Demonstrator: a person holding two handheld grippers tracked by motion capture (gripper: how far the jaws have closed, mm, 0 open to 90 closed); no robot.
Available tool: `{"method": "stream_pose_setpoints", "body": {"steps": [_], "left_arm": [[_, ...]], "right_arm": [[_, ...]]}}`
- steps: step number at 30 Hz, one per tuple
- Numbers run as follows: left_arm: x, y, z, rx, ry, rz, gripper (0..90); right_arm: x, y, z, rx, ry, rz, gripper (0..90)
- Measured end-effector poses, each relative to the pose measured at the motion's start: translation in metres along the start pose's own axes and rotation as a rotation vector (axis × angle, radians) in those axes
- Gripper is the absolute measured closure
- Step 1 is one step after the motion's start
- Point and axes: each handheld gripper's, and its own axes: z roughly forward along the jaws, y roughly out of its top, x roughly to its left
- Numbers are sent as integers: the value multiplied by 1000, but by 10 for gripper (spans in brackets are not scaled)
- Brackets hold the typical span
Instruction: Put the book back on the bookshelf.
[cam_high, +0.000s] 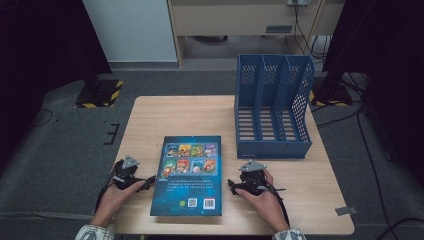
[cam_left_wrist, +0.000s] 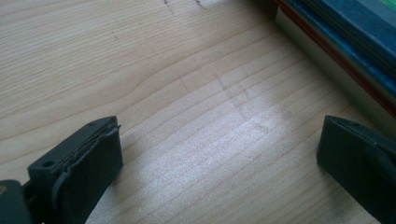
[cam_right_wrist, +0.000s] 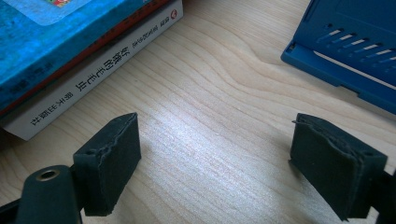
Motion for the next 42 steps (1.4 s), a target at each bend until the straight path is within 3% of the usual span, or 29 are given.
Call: {"method": "stream_pose_setpoints", "body": {"steps": [6,9,14,17,26,30,37,42], "left_arm": [[-1,2,-3,8,-31,11,22],[-2,3,-6,1,-43,1,39],[-2,6,-17,-25,-41,-28,66],[-5,10,-28,-60,-61,-52,95],[-32,24,-48,-109,-112,-12,81],[-44,27,-41,-81,-142,27,50],[-58,25,-26,-25,-205,51,39],[-58,26,-20,-16,-248,41,2]], "right_arm": [[-1,0,0,2,8,-3,162],[-1,1,-2,7,23,17,169],[3,6,-13,-31,46,28,195],[5,12,-24,-70,82,41,211],[25,31,-43,-145,218,18,150],[38,36,-38,-125,282,-5,111],[51,36,-16,-56,302,-28,84],[54,34,-6,-42,293,-29,58]]}}
